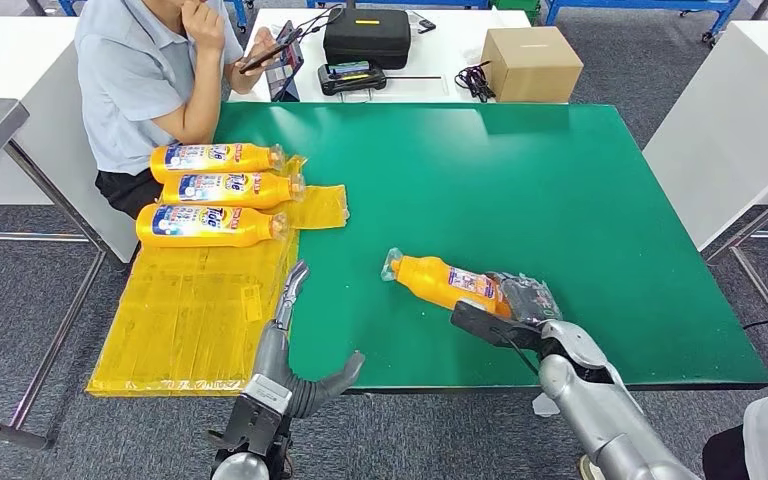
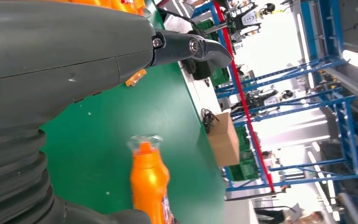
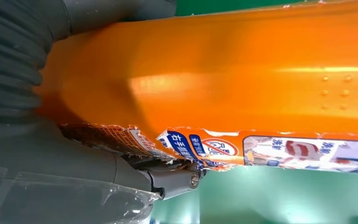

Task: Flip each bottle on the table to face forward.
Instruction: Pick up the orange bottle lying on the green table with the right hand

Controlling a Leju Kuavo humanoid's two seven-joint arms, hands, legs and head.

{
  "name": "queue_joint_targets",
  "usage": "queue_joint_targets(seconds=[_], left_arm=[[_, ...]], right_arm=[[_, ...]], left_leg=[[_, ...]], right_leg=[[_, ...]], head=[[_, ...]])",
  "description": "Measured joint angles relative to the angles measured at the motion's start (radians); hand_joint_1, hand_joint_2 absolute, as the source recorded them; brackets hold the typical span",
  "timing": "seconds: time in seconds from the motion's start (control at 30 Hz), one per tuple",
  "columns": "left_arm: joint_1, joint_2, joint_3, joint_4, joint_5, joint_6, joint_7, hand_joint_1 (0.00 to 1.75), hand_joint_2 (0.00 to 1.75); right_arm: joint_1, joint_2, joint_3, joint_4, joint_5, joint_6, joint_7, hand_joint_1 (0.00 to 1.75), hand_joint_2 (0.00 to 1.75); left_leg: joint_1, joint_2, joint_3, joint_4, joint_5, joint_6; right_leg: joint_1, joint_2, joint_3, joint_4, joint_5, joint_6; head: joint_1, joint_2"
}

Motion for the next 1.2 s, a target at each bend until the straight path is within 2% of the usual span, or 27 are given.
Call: queue_joint_targets(seconds=[0.13,0.23,0.6,0.8,0.97,1.2], left_arm=[[-0.008,-0.001,0.002,0.008,0.093,-0.026,-0.02,0.0,1.75],[-0.011,-0.006,0.006,0.018,0.203,-0.07,-0.013,0.0,1.75],[-0.015,-0.015,0.024,0.045,0.281,-0.104,0.0,0.0,1.75],[-0.025,-0.015,0.038,0.087,0.499,-0.234,0.052,0.0,1.75],[-0.057,-0.017,0.041,0.154,0.562,-0.297,0.066,0.0,1.75],[-0.11,-0.025,0.041,0.235,0.576,-0.299,0.078,0.0,1.75]], right_arm=[[0.041,-0.001,-0.042,-0.052,-0.186,0.079,-0.133,1.75,1.75],[0.081,0.006,-0.064,-0.112,-0.27,0.124,-0.171,1.75,1.75],[0.139,0.018,-0.09,-0.196,-0.308,0.15,-0.179,1.75,1.75],[0.144,0.033,-0.087,-0.248,-0.404,0.209,-0.194,1.75,1.75],[0.102,0.059,-0.036,-0.264,-0.413,0.22,-0.18,1.75,1.75],[0.033,0.114,0.056,-0.248,-0.4,0.196,-0.179,1.75,1.75]], left_leg=[[0.0,0.003,0.0,0.0,-0.001,0.0],[0.0,0.005,0.0,0.0,-0.001,-0.001],[0.0,0.005,-0.003,0.0,-0.001,-0.001],[0.0,0.005,-0.009,0.0,0.0,0.0],[0.001,0.004,-0.012,0.0,0.001,0.0],[0.001,0.003,-0.014,0.0,0.001,0.0]], right_leg=[[0.0,0.002,0.009,0.0,0.002,-0.001],[0.0,0.002,0.008,0.0,0.002,-0.002],[0.0,0.002,0.006,0.0,0.002,-0.002],[0.0,0.002,0.001,0.0,0.003,-0.001],[0.0,0.002,-0.002,0.001,0.003,-0.001],[0.0,0.002,-0.003,0.001,0.003,-0.001]], head=[[0.0,0.0],[0.0,0.0],[0.0,0.0],[0.0,0.0],[0.0,0.0],[0.0,0.0]])
